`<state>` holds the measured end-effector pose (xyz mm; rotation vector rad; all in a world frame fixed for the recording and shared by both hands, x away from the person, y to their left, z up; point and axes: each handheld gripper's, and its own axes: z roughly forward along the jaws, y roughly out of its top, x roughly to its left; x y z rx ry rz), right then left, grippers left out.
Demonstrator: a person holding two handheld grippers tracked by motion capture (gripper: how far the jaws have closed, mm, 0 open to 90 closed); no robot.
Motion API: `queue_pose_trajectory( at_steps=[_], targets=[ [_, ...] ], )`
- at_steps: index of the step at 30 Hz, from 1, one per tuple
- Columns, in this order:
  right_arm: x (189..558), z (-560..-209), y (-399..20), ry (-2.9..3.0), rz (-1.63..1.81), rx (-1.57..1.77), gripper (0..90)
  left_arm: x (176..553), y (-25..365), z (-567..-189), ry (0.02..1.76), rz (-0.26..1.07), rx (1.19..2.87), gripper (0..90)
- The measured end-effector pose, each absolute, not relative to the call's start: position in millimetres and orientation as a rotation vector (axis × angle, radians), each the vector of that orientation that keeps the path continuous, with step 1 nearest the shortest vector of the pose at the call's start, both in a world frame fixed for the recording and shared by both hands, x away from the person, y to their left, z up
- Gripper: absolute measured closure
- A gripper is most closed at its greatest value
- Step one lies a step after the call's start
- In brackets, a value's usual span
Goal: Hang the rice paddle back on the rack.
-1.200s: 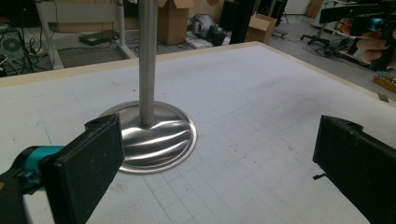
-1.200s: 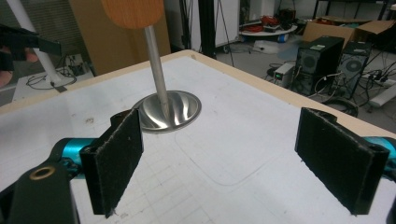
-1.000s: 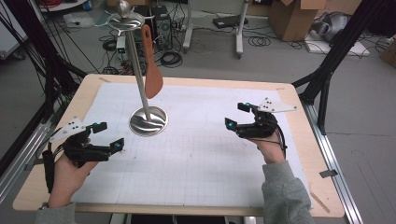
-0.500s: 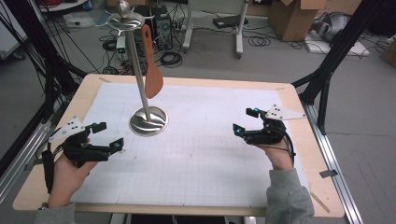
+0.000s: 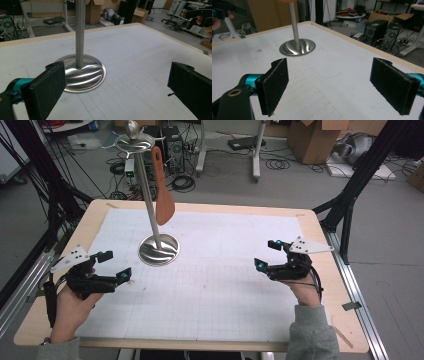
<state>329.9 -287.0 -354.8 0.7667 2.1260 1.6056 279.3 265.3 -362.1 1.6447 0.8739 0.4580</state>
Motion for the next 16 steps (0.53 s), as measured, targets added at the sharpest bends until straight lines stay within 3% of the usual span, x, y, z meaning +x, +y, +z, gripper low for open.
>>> queue_pose_trajectory(
  at_steps=[16],
  targets=[
    [324, -361, -310, 2.046, 1.621, 0.86, 14.1, 279, 266, -361, 0.871, 0.468, 1.647, 2.4]
  ],
)
